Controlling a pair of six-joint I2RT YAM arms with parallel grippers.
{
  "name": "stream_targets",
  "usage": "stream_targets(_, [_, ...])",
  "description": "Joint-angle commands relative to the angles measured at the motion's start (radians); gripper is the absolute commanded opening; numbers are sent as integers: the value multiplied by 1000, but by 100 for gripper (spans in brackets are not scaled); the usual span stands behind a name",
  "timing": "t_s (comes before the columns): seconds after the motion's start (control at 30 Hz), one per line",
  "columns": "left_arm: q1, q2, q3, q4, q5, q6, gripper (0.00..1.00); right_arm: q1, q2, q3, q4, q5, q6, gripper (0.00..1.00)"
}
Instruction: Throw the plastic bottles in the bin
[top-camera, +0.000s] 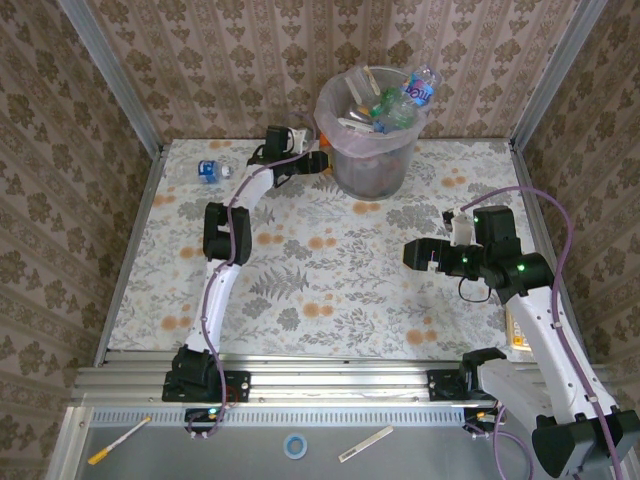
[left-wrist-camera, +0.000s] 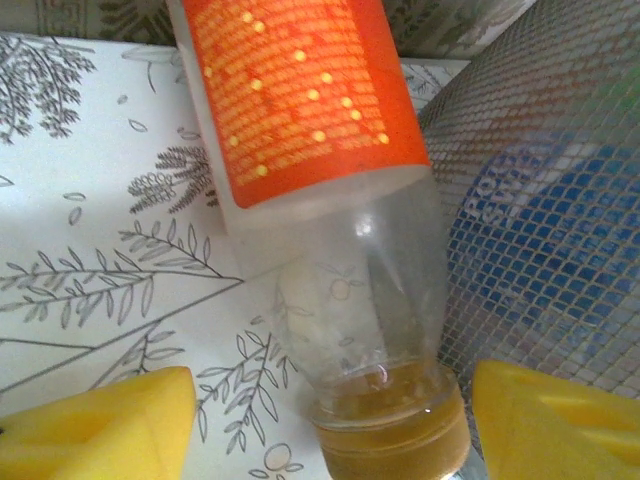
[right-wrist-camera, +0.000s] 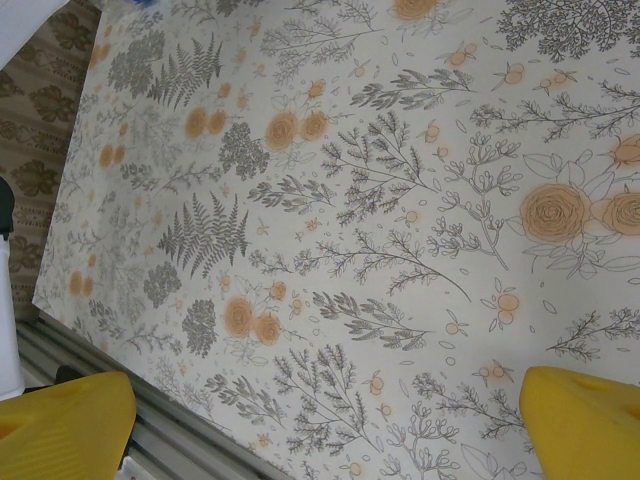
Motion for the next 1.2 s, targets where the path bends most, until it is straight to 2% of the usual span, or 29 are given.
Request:
stream_targets(0.0, [-20, -6, 23, -103, 16, 8, 74, -1, -12, -7, -10, 1, -2, 100])
stream_targets(0.13, [-26, 1, 44, -133, -16, 10, 75, -1, -15, -6, -11, 0, -2, 100])
stream_targets(0.33, [-26, 17, 92, -212, -107, 10, 72, -2, -20, -8, -12, 4, -4, 100])
stream_targets(0.47, [-26, 19, 99, -221, -130, 4, 67, -2, -22, -12, -12, 5, -5, 100])
stream_targets(0.73, [-20, 21, 98, -216, -110, -2, 42, -2, -25, -4, -14, 9, -5, 100])
stream_targets(0.87, [-9, 6, 72, -206, -106, -13, 35, -2, -25, -7, -16, 10, -7, 100])
stream_targets(1.17, [3, -145, -172, -49, -70, -16, 25, -2, -27, -8, -12, 13, -2, 100])
